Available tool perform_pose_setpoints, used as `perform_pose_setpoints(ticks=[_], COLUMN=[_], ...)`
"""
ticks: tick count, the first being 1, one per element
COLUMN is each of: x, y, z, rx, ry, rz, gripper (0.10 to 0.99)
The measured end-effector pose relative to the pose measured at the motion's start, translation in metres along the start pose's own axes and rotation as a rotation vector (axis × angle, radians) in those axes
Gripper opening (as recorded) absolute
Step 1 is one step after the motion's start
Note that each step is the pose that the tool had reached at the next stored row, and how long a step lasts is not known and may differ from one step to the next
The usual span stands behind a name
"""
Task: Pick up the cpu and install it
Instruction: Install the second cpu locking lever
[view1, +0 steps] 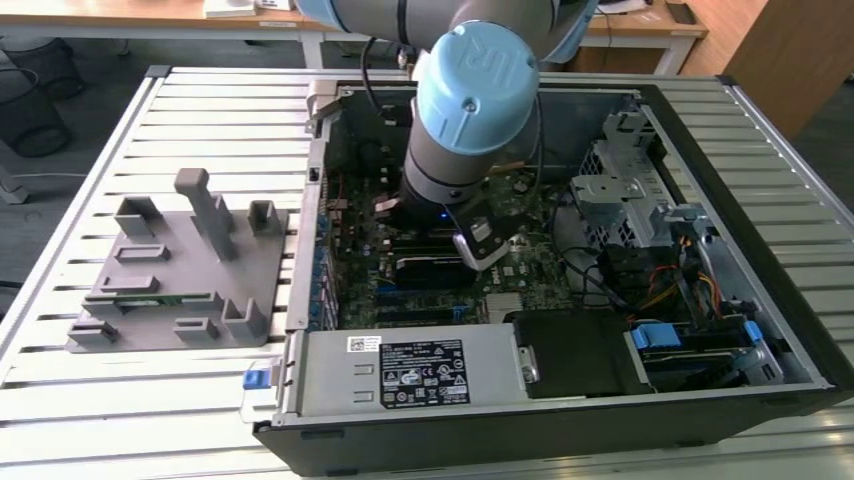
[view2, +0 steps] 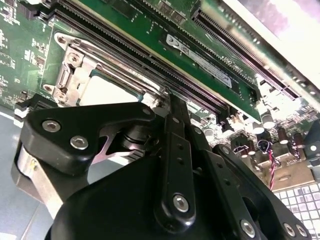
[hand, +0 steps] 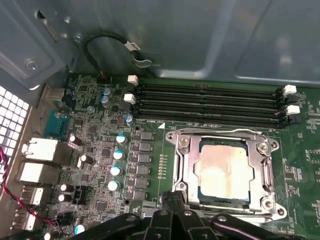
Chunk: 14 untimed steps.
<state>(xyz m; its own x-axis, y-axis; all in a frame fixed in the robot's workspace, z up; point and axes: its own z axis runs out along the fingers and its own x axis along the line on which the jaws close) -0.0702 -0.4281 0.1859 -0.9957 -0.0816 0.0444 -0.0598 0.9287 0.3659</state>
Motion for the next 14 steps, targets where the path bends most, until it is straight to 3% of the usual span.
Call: perform_pose_setpoints(ticks=[6,14], x=[0.0024,0.0031], y=[-0.0001,0.0048], z=[-0.0003,-0.0127], rx=[-0.001,-0.003], ry=[-0.0001,-0.0003], rz=[0.0,0.0], gripper=[0.106,0.106])
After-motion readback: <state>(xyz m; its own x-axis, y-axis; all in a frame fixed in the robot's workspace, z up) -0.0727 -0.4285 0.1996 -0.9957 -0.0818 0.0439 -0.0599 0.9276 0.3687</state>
